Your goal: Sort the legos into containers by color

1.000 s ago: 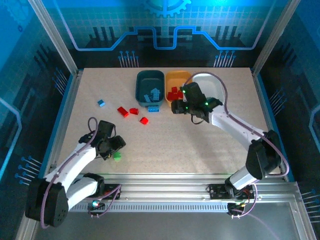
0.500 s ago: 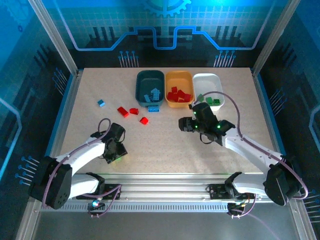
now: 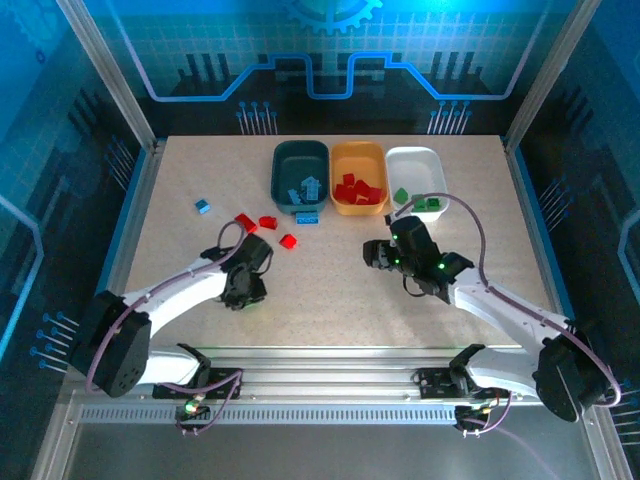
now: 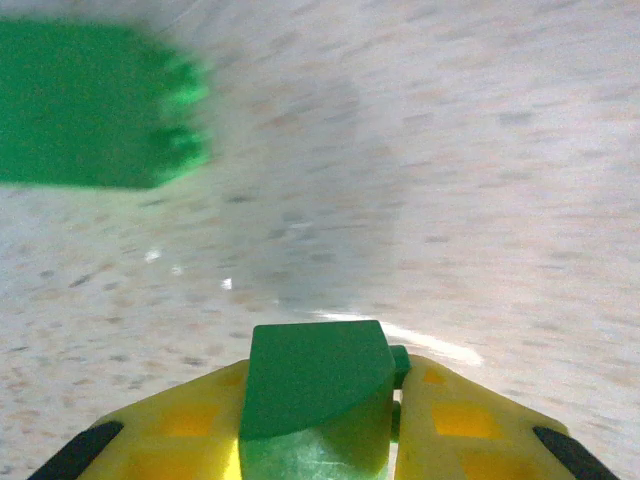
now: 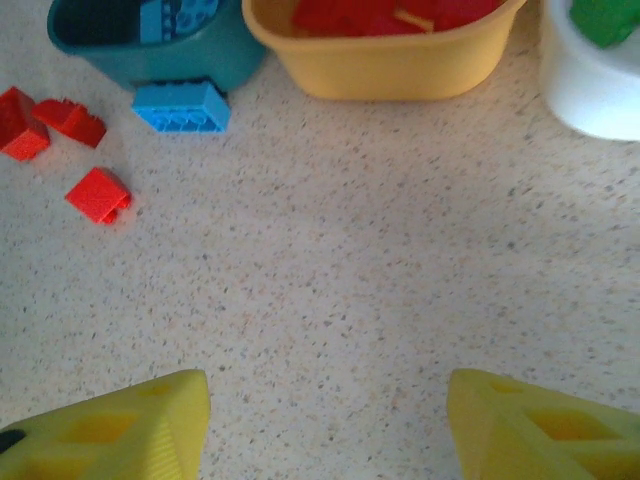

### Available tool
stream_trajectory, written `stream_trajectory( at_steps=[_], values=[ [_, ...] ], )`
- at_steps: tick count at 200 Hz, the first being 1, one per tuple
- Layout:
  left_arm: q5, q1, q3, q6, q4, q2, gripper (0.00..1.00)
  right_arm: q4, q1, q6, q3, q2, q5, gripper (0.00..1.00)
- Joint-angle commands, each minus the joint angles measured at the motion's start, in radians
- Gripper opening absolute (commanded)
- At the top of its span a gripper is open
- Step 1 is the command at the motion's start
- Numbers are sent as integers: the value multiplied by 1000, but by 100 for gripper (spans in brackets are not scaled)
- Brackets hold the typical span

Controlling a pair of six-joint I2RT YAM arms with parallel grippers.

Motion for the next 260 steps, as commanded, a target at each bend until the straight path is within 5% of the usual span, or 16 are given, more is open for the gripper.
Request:
stream_trajectory(
  at_steps=[1,47,120,198,208,218,242,260],
  values=[
    [-3,-75,186,17,-5,102,24,12,3,44,-35,-64,112,65],
    [96,-189,752,219,41,475,23,-30,-108,141,-96,-146,176,68],
    [365,-191,1529,420,96,1039,21,-94,-284,176,-180,-432,203,68],
    [405,-173,1709,383,325,1233,30,-107,-362,158,-188,-462,141,68],
    [398,-168,1726,376,343,1250,37,-104,-365,153,-188,-461,133,68],
    [393,-164,1751,364,356,1269,67,-102,-368,147,-185,-455,124,68],
    [403,-149,1816,355,368,1299,92,-102,-368,137,-176,-450,109,68],
    [405,-145,1816,377,369,1267,96,-96,-368,132,-179,-455,98,68]
  ],
)
